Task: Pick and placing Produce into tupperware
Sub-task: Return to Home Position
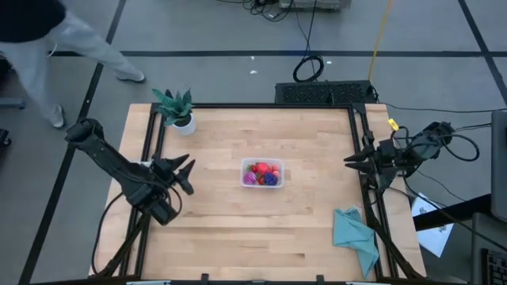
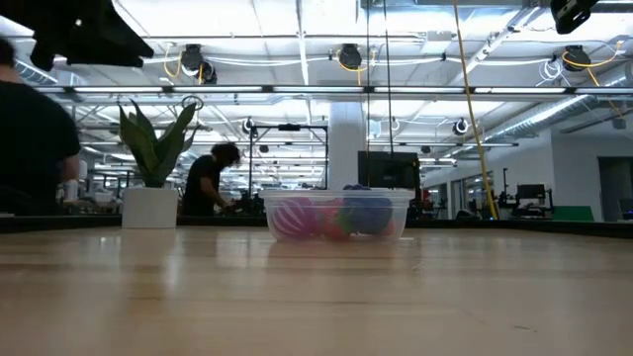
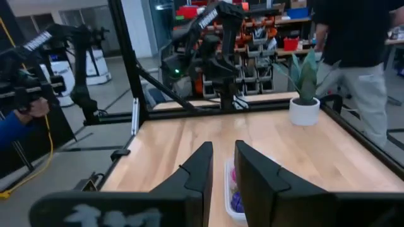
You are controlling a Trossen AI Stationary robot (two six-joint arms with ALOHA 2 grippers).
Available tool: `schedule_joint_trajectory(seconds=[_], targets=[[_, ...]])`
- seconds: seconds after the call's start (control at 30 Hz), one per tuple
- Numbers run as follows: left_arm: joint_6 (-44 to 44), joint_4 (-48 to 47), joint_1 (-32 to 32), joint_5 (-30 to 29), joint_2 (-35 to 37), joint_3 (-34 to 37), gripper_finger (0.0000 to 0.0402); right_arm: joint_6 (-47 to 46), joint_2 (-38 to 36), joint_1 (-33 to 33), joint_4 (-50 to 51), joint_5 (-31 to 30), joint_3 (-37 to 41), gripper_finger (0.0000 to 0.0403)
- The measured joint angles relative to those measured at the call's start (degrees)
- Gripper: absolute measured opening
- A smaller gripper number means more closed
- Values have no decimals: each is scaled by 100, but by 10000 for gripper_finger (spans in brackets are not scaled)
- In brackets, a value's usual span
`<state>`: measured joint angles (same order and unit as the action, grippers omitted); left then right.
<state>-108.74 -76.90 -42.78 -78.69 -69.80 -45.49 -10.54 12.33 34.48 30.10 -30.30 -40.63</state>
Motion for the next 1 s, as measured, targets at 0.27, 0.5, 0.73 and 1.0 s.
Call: schedule_joint_trajectory(seconds=[0.27,0.5,0.73,1.0], targets=[[603,54,723,-106,883,571,145,143,-130,0,12,6,6,54],[669,92,988,-92,2369,1484,145,85,-130,0,54,3,6,54],[2254,908,981,18,3400,1742,145,312,-130,0,6,-654,165,54],[4553,2376,1292,419,3917,1742,145,505,-126,0,-1,-894,395,54]])
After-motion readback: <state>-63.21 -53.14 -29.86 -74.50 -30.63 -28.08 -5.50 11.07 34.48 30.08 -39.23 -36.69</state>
